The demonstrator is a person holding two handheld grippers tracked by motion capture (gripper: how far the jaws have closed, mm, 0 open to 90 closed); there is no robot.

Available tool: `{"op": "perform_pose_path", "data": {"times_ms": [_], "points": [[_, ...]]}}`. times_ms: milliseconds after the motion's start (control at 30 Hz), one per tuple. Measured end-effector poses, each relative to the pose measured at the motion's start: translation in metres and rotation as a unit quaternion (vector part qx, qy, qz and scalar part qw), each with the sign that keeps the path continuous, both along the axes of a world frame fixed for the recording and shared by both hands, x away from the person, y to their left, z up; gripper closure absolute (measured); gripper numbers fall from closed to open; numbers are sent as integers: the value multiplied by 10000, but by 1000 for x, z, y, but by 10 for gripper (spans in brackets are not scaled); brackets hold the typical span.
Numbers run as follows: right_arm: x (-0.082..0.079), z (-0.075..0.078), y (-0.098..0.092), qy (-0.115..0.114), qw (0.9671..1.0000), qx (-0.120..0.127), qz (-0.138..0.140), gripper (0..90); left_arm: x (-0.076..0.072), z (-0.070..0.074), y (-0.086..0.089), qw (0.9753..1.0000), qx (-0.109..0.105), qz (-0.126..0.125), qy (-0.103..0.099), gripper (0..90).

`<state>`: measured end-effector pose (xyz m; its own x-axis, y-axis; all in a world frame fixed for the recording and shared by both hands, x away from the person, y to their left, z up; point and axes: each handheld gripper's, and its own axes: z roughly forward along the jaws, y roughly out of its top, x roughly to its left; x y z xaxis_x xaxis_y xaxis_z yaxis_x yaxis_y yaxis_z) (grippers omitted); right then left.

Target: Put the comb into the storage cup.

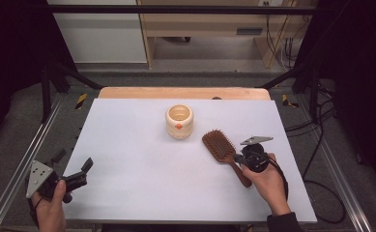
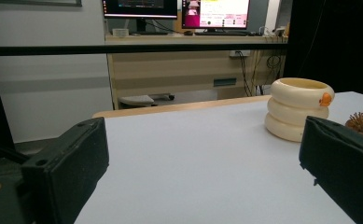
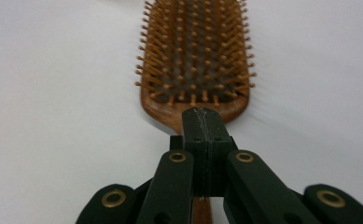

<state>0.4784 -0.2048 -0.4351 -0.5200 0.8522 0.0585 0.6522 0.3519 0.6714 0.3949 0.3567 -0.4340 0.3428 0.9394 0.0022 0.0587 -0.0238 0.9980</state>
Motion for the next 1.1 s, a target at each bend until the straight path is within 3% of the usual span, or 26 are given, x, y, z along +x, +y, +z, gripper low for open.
{"op": "perform_pose_path", "data": {"times_ms": [233, 533, 700, 767, 900, 1100], "points": [[-3, 4, 18, -27, 9997, -65, 242, 773, 0, 0, 0, 10000, 1, -6, 2, 14], [-2, 2, 28, -84, 9993, -299, 186, 422, 1, 0, 0, 10000, -2, -11, 4, 15], [-1, -2, 31, -159, 9983, -554, 111, 211, 1, 0, 0, 10000, 3, -12, 15, 14], [1, -4, 31, -80, 9984, -562, 70, 142, 1, -1, -1, 10000, 2, -10, 16, 14], [2, -5, 31, -124, 9978, -638, 130, 72, 0, -2, -1, 10000, 15, 7, 52, 15], [5, -7, 30, 103, 9969, -761, 162, 95, -1, -2, 0, 10000, 0, 35, 62, 15]]}}
